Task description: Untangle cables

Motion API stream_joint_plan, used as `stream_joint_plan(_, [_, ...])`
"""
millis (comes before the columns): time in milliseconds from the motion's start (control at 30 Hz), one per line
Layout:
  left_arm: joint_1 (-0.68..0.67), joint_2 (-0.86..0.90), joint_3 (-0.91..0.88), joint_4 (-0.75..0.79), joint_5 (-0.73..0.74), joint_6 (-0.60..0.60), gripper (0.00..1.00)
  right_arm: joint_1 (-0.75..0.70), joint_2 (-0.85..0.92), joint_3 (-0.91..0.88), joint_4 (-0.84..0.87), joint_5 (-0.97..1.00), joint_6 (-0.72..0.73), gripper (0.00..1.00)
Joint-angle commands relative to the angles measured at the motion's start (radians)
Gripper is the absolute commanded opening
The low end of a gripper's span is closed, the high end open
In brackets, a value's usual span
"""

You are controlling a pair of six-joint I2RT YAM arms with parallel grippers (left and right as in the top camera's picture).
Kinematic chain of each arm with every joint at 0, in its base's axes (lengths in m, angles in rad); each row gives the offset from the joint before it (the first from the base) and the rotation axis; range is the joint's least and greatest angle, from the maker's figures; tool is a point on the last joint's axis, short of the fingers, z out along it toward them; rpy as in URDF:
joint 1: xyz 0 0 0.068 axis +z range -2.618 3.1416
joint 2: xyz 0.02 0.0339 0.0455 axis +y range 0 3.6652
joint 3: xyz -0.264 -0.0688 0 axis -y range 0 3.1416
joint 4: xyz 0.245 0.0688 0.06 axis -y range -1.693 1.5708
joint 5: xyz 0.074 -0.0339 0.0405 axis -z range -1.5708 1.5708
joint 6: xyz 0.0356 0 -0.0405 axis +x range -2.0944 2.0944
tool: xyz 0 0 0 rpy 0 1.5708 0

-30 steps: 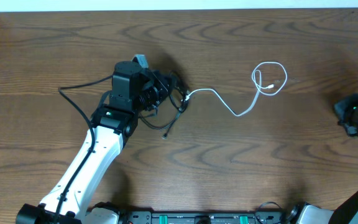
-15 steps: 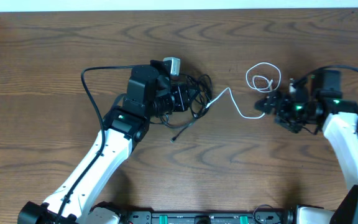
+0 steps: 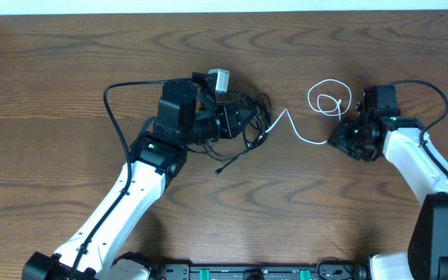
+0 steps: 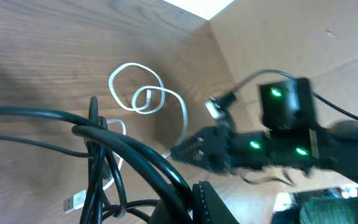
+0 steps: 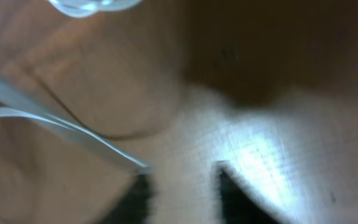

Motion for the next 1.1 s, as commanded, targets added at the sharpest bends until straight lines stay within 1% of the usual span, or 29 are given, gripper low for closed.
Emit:
stream_joint_plan(0, [0.0, -0.013, 0.002, 0.005, 0.085, -0.001, 0.08, 0.009, 0.0, 0.011, 0.068, -0.03, -0.014, 0.01])
stream_joint_plan(67, [0.0, -0.013, 0.002, 0.003, 0.084, 0.003, 0.08, 0.004, -0.016, 0.019, 0.09, -0.099, -0.025, 0.01])
stream_joint_plan(133, [-0.002, -0.011, 0.0, -0.003, 0.039, 0.018, 0.08, -0.012, -0.055, 0.038, 0.067, -0.133, -0.027, 0.01])
stream_joint_plan(200, [-0.012, -0.008, -0.002, -0.04, -0.106, 0.018, 0.08, -0.043, -0.129, 0.069, 0.024, -0.225, -0.067, 0.01])
stream_joint_plan(233, [-0.02, -0.005, -0.002, -0.068, -0.201, 0.018, 0.08, -0.062, -0.176, 0.085, 0.01, -0.3, -0.109, 0.01])
stream_joint_plan(300, [-0.043, 0.003, -0.003, -0.116, -0.388, 0.017, 0.08, -0.095, -0.273, 0.108, -0.005, -0.407, -0.145, 0.01])
stream_joint_plan(367, [-0.071, 0.023, -0.003, -0.137, -0.536, 0.016, 0.08, -0.122, -0.372, 0.119, -0.005, -0.428, -0.144, 0.02])
stream_joint_plan(433, [-0.1, 0.056, -0.004, -0.136, -0.642, 0.001, 0.08, -0.149, -0.481, 0.124, -0.003, -0.422, -0.145, 0.01])
stream_joint_plan(500, [-0.124, 0.097, -0.004, -0.136, -0.718, -0.023, 0.08, -0.169, -0.558, 0.124, -0.001, -0.42, -0.144, 0.01])
stream_joint_plan(567, [-0.143, 0.14, -0.004, -0.136, -0.763, -0.029, 0.08, -0.19, -0.619, 0.124, -0.008, -0.405, -0.139, 0.01])
stream_joint_plan(600, [-0.15, 0.173, -0.004, -0.136, -0.761, -0.038, 0.08, -0.196, -0.652, 0.124, -0.039, -0.352, -0.137, 0.02])
stream_joint_plan(667, [-0.151, 0.188, -0.004, -0.136, -0.71, -0.043, 0.08, -0.19, -0.66, 0.124, -0.108, -0.305, -0.137, 0.03])
stream_joint_plan(733, [-0.151, 0.188, -0.004, -0.129, -0.646, -0.042, 0.08, -0.177, -0.64, 0.121, -0.172, -0.305, -0.137, 0.22])
stream_joint_plan(800, [-0.151, 0.183, -0.004, -0.112, -0.574, -0.015, 0.08, -0.149, -0.603, 0.113, -0.22, -0.314, -0.134, 0.47])
stream_joint_plan(833, [-0.151, 0.182, -0.004, -0.1, -0.529, 0.022, 0.08, -0.13, -0.576, 0.106, -0.236, -0.316, -0.105, 0.54])
stream_joint_plan(900, [-0.151, 0.182, -0.004, -0.098, -0.473, 0.093, 0.08, -0.089, -0.52, 0.095, -0.243, -0.344, -0.034, 0.57])
stream_joint_plan(967, [-0.151, 0.182, -0.004, -0.127, -0.474, 0.14, 0.08, -0.031, -0.444, 0.09, -0.224, -0.399, 0.013, 0.59])
stream_joint_plan(1067, [-0.151, 0.182, -0.004, -0.175, -0.512, 0.181, 0.08, 0.072, -0.326, 0.09, -0.15, -0.413, 0.095, 0.64])
